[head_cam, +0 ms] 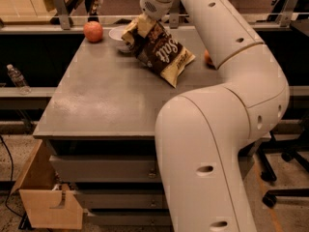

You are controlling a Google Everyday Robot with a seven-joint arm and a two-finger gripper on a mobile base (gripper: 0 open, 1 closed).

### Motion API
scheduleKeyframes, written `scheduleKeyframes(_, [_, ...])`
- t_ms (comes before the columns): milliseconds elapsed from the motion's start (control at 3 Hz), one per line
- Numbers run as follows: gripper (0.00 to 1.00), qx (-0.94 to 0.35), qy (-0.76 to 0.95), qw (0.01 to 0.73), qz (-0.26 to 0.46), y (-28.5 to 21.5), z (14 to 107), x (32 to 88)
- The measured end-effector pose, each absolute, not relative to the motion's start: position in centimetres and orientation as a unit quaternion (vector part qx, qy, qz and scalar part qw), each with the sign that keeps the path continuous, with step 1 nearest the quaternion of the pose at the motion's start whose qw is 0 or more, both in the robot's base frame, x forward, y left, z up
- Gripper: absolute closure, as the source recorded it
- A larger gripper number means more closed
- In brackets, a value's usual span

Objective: Move brown chip bag near white bowl

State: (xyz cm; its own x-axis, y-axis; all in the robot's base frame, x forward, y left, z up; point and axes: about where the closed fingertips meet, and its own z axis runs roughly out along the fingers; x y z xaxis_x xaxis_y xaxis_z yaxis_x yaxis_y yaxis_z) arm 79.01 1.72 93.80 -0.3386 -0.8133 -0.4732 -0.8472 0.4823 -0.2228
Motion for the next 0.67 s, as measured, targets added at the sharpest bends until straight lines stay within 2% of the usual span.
scheduleKeyframes(667, [1.0,-0.505,0.82,0.265,0.053,2.12,92.97,79.19])
